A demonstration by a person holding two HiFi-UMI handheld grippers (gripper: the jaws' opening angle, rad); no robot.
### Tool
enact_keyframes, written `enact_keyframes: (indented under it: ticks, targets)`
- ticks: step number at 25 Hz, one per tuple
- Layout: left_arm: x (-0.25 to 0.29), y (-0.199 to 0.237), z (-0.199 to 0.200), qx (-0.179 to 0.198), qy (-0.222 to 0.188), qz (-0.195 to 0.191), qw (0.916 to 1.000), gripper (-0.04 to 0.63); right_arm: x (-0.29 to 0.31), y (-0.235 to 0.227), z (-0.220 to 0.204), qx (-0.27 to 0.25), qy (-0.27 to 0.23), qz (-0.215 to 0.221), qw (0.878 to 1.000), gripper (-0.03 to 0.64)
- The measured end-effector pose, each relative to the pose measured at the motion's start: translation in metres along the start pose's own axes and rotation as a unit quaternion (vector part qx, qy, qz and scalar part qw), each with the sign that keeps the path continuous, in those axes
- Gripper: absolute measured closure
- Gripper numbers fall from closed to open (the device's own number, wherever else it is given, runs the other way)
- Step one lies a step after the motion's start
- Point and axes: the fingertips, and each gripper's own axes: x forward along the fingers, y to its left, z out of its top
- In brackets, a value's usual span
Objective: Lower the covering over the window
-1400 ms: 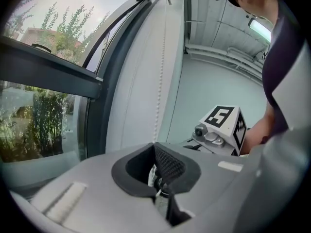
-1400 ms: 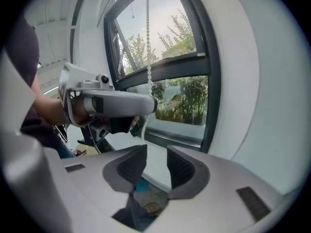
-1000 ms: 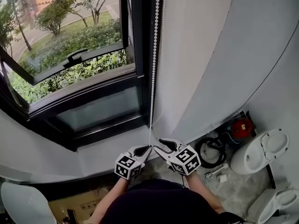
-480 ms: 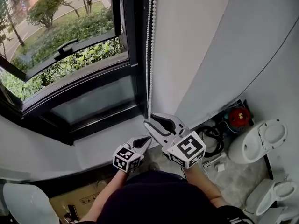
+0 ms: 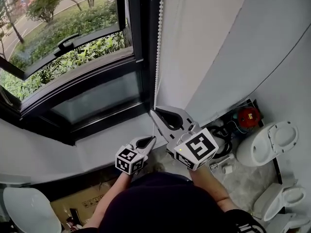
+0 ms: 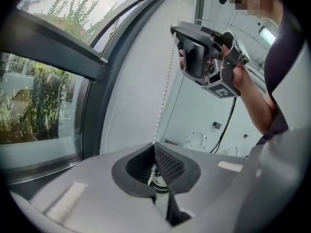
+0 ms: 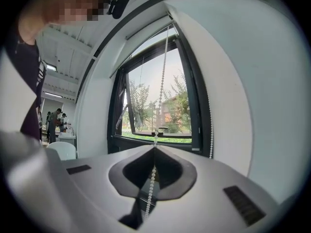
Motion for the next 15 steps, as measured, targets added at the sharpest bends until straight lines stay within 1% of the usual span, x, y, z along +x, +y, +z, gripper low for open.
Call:
enact_keyframes:
  ticks: [3, 6, 9, 11, 13, 15]
  targets:
    - [0.001, 0.003, -0.013, 0.001, 0.023, 0.002, 0.9997, 0.583, 0.004, -0.003, -0.017, -0.013, 0.021, -0.010, 1.000, 0.604]
    - [-0.001, 0.000, -0.017, -0.015, 0.018, -0.001, 0.9997, 0.583, 0.003, -0.003, -0.022, -0.006, 0.016, -0.014, 1.000, 0.604]
    - [0.000, 0.001, -0.017, -0.008, 0.023, -0.003, 0.9997, 0.583, 0.004, -0.005, -0.022, -0.017, 0.017, -0.021, 0.999, 0.604]
    - [0.001, 0.000, -0.023, -0.005, 0.035, -0.006, 0.9994, 0.583, 0.006, -0.006, -0.025, -0.022, 0.025, -0.022, 0.999, 0.604]
    - [0.001, -0.002, -0.033, -0.003, 0.053, -0.008, 0.9985, 0.583, 0.008, -0.008, -0.039, -0.027, 0.043, -0.028, 0.998, 0.604]
    - [0.001, -0.003, -0.042, -0.006, 0.069, -0.011, 0.9975, 0.583, 0.008, -0.008, -0.056, -0.016, 0.060, -0.029, 0.998, 0.604]
